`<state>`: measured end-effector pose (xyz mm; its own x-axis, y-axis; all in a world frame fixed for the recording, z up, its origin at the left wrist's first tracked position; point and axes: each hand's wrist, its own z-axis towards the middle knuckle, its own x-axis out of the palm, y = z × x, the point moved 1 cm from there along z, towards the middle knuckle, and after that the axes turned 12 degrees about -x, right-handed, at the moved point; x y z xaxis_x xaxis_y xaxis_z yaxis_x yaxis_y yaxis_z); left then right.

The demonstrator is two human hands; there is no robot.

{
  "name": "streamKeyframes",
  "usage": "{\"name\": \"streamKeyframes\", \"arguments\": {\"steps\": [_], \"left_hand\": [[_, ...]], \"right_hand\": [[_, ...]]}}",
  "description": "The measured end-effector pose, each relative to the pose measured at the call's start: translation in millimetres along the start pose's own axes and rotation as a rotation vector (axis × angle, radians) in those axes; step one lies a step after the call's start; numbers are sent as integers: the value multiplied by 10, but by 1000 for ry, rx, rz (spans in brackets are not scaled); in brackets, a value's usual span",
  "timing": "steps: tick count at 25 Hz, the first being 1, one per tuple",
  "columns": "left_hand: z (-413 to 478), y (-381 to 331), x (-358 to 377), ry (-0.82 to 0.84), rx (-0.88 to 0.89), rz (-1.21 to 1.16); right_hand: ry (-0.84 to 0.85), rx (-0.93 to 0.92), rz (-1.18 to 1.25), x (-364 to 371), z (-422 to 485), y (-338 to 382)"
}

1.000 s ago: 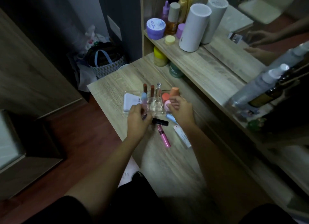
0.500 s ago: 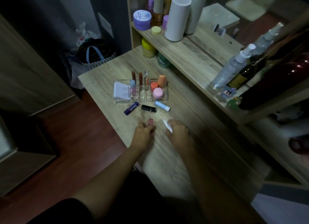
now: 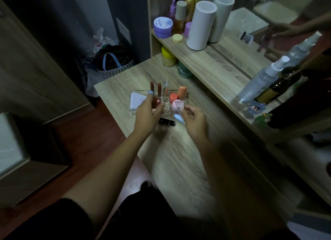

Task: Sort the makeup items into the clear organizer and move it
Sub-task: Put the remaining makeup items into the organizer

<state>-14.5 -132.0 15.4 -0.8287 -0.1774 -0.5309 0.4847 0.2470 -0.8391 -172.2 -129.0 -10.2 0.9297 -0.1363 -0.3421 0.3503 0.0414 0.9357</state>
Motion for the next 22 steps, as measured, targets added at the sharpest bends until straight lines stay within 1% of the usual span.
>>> {"name": "streamKeyframes", "arguments": {"steps": [3, 6, 8, 12, 17, 20, 22], "left_hand": [[212, -52, -103, -95, 125, 95], [361, -12, -104, -133, 140, 221], [438, 32, -71, -138, 139, 292], [532, 91, -30, -153, 202, 398], [587, 151, -31, -144, 296, 623], [596, 142, -47, -195, 411, 737], [611, 138, -48, -206, 445, 778]], "right_hand": [[-21, -29, 86, 96, 231, 60], [-25, -43, 94, 219, 419, 43], [-15, -67, 56, 315, 490, 3], [35, -70, 46, 471, 556, -87], [62, -30, -54, 587, 545, -192], [47, -40, -147, 608, 544, -248], [43, -55, -189, 627, 567, -252]]}}
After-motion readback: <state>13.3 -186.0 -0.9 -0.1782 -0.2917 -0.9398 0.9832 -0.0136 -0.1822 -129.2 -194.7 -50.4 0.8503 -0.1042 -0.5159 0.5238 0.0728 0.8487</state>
